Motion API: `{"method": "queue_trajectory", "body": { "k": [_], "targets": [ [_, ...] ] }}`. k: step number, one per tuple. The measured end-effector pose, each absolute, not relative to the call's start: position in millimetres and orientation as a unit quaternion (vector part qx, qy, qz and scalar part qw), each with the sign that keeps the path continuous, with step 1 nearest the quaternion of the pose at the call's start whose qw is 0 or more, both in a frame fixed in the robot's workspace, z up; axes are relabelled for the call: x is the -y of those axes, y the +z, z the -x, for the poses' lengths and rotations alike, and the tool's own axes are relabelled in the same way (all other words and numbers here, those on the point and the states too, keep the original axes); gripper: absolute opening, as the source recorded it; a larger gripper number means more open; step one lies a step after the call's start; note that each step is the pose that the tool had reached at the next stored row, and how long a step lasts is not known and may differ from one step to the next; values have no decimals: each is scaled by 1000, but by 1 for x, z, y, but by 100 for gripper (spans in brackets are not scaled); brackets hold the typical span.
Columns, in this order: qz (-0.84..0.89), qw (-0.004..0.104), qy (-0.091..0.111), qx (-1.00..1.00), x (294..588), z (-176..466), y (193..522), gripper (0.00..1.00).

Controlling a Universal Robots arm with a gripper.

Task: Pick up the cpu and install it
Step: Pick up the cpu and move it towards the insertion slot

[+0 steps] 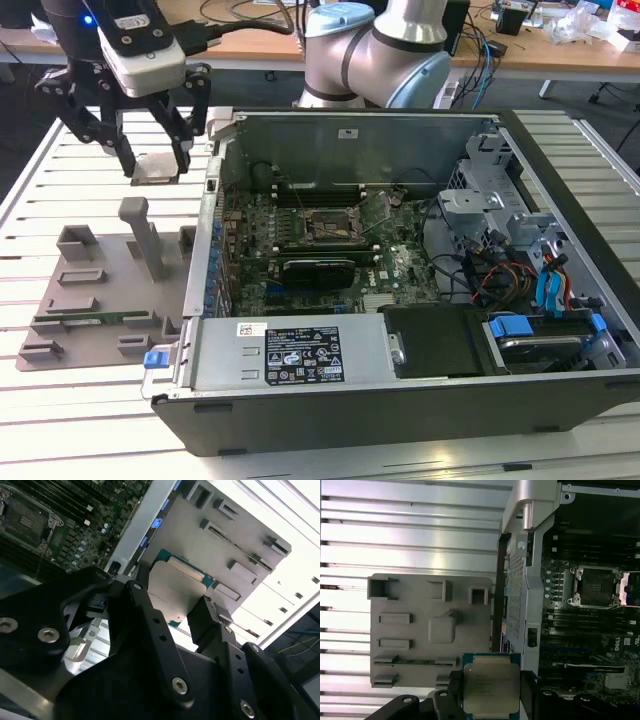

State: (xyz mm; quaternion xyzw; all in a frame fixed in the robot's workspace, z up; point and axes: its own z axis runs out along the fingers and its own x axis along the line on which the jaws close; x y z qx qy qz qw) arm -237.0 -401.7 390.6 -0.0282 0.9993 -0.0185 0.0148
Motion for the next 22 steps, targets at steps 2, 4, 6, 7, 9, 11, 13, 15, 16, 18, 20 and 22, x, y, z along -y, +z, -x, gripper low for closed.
{"method": "queue_trajectory", "body": {
  "k": [2, 4, 6, 7, 9, 11, 13, 15, 16, 18, 20, 22],
  "targets": [
    [28, 15, -19, -999, 402, 231, 391, 55],
    [28, 15, -19, -999, 402, 226, 391, 55],
    [28, 14, -19, -999, 402, 219, 391, 55],
    [28, 14, -19, -999, 402, 214, 391, 55],
    [28, 14, -19, -999, 402, 209, 391, 55],
    [28, 14, -19, -999, 402, 205, 391, 55],
    [28, 14, -19, -999, 402, 199, 391, 55],
    [28, 13, -19, -999, 402, 187, 391, 55],
    [28, 13, -19, -999, 402, 184, 391, 55],
    [28, 13, -19, -999, 402, 178, 391, 55],
    [28, 13, -19, -999, 402, 171, 391, 55],
    [28, 13, -19, -999, 402, 165, 391, 55]
  ]
}}
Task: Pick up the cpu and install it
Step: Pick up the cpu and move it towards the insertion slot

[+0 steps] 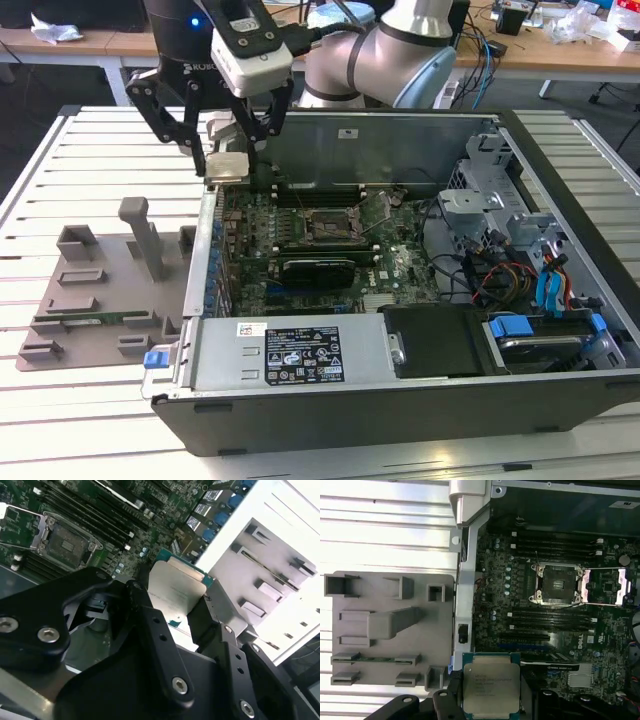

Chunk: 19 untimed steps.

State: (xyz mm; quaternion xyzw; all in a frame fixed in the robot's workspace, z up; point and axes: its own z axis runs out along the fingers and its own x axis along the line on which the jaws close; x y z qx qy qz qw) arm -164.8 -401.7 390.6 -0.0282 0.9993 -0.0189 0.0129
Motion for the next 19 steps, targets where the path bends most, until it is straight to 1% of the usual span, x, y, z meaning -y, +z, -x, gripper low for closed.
{"method": "queue_trajectory", "body": {
  "k": [19],
  "targets": [
    [28, 12, -19, -999, 402, 123, 391, 55]
  ]
}}
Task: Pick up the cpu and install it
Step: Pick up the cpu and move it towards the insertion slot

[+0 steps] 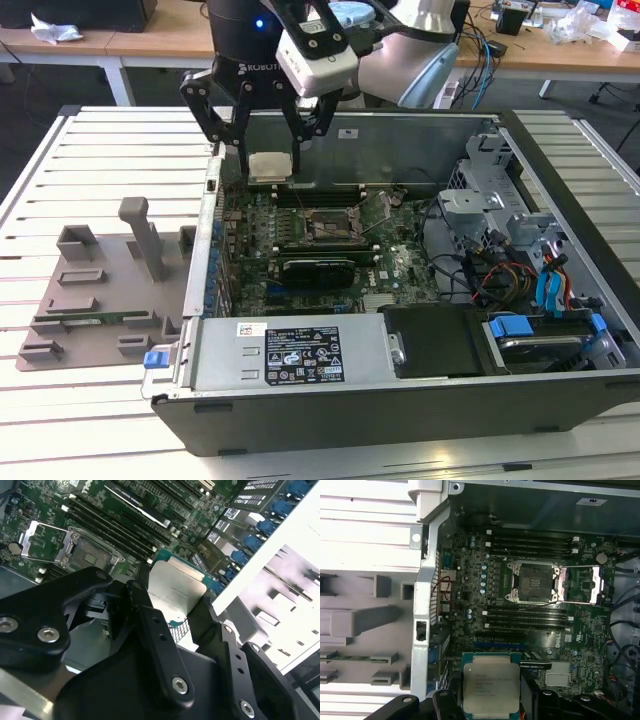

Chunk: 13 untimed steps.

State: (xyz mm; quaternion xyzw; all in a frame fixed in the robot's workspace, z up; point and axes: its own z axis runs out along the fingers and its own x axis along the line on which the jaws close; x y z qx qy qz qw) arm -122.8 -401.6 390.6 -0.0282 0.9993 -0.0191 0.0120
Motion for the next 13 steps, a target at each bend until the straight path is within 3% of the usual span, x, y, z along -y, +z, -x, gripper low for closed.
{"method": "queue_trajectory", "body": {
  "k": [13],
  "targets": [
    [28, 7, -20, -999, 395, 78, 376, 55]
  ]
}}
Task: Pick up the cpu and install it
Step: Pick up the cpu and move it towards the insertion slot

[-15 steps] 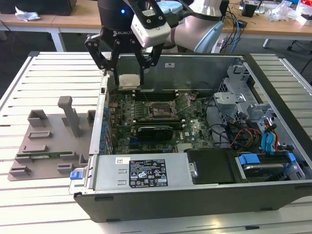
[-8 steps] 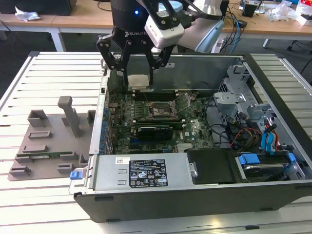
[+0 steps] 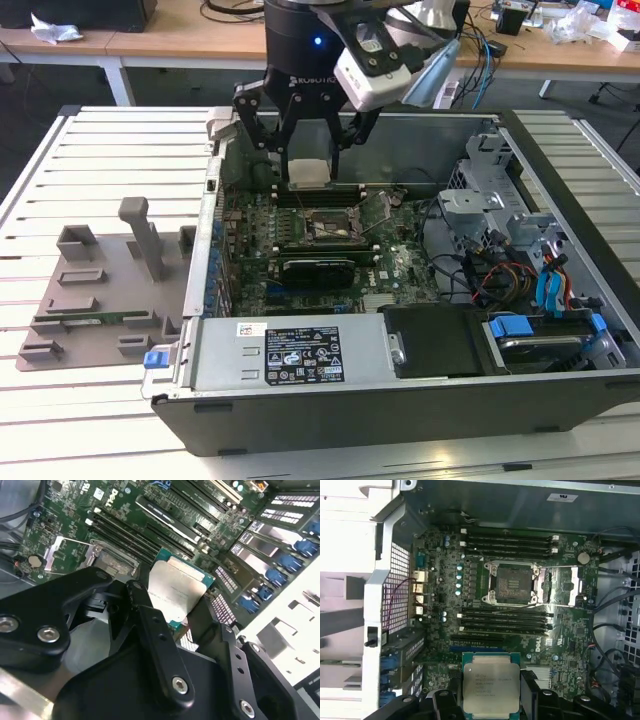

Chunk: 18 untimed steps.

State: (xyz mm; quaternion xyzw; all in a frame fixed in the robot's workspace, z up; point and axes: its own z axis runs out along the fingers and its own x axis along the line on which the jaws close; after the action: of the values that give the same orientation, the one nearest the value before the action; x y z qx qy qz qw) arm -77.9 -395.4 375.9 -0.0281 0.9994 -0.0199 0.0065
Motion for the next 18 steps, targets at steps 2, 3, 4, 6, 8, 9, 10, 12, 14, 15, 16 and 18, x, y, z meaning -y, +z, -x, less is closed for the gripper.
{"method": "queue_trajectory", "body": {
  "k": [2, 3, 4, 6, 8, 9, 10, 12, 14, 15, 16, 18],
  "targets": [
    [28, 6, -20, -999, 395, 73, 374, 55],
    [28, 6, -20, -999, 395, 71, 373, 55],
    [28, 6, -20, -999, 395, 68, 372, 55],
    [28, 6, -20, -999, 395, 66, 371, 55],
    [28, 6, -20, -999, 395, 61, 369, 55],
    [28, 6, -20, -999, 395, 61, 369, 55],
    [28, 6, -20, -999, 395, 59, 368, 55],
    [28, 6, -20, -999, 395, 56, 367, 55],
    [28, 6, -20, -999, 395, 54, 365, 55],
    [28, 6, -20, -999, 395, 52, 364, 55],
    [28, 6, -20, -999, 395, 51, 363, 55],
    [28, 6, -20, -999, 395, 48, 361, 55]
  ]
}}
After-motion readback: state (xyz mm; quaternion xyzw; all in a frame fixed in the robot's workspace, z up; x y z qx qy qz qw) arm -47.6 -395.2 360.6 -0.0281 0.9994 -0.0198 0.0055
